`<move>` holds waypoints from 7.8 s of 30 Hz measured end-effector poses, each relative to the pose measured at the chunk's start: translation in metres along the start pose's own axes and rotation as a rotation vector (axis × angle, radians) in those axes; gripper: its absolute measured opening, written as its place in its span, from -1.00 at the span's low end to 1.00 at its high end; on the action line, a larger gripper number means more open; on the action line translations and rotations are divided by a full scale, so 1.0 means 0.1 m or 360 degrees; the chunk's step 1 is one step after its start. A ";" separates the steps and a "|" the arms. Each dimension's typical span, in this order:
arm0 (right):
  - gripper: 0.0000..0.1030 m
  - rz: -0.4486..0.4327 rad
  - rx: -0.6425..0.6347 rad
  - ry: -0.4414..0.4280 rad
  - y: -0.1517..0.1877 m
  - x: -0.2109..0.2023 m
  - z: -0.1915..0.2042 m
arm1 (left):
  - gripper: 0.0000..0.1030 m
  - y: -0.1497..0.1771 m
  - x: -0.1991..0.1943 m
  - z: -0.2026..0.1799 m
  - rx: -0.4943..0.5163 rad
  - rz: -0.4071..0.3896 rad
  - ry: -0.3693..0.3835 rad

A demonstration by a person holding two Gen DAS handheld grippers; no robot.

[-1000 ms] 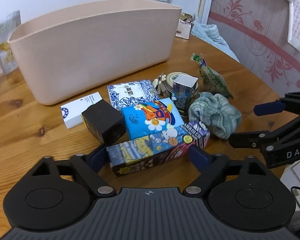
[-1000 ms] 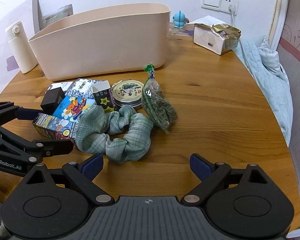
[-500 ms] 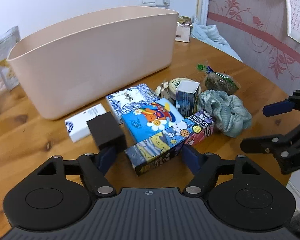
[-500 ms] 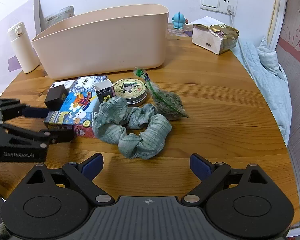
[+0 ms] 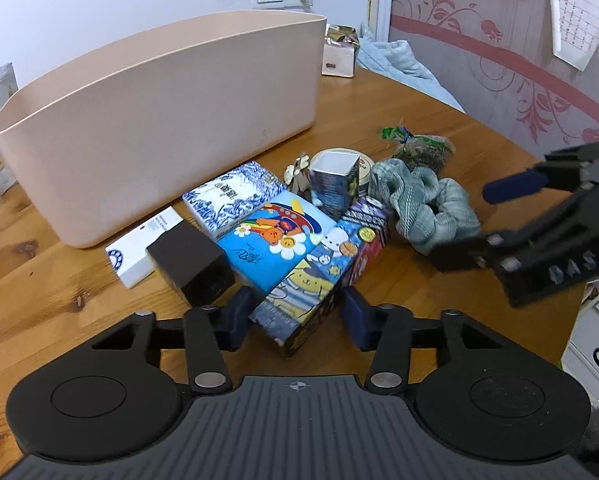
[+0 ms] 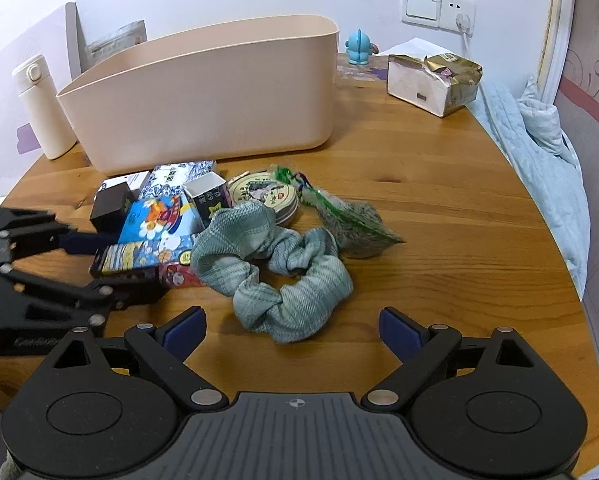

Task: Organize objects
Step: 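Grasp the long cartoon box with the left tool while the right tool grasps the green scrunchie, then lift the cartoon box with the left tool while the right tool carries the scrunchie over the bin, then open both tools to drop the box and scrunchie into the bin, then grasp the black cube with the left tool while the right tool grasps the herb bag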

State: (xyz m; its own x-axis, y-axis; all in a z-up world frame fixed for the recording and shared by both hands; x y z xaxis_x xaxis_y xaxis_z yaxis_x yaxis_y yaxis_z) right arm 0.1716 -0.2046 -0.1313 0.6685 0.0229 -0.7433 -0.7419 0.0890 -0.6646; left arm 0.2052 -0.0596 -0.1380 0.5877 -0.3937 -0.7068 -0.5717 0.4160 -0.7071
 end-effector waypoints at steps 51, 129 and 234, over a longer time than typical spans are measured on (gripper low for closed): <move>-0.53 -0.0394 -0.0045 0.0016 -0.61 -0.85 0.02 | -0.54 -0.66 -1.16 0.25 0.0009 -0.0495 -0.0079; 0.92 -0.0333 -0.0171 -0.0111 -2.01 0.11 0.19 | 0.76 -1.62 -0.22 1.53 -0.0370 -0.0197 -0.0617; -0.19 -0.0107 -0.0154 0.0031 -0.52 0.13 -0.38 | -0.38 -0.20 0.08 0.85 -0.0493 0.0132 -0.0449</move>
State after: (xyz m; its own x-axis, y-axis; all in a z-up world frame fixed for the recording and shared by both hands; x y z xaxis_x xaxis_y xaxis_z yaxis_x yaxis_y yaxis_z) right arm 0.2168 -0.2470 -0.1089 0.7166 0.0007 -0.6975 -0.6975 -0.0067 -0.7166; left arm 0.2700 -0.0017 -0.1278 0.6414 -0.1114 -0.7591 -0.7435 0.1539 -0.6508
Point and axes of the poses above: each gripper's, at about its wrist camera, not at the fingertips, and x roughly the way its jaws point, z to its left, y to its underside, the point moved 9 cm from there along x, roughly the way its jaws point, and after that the axes turned 2 degrees about -z, right-handed, at the moved point
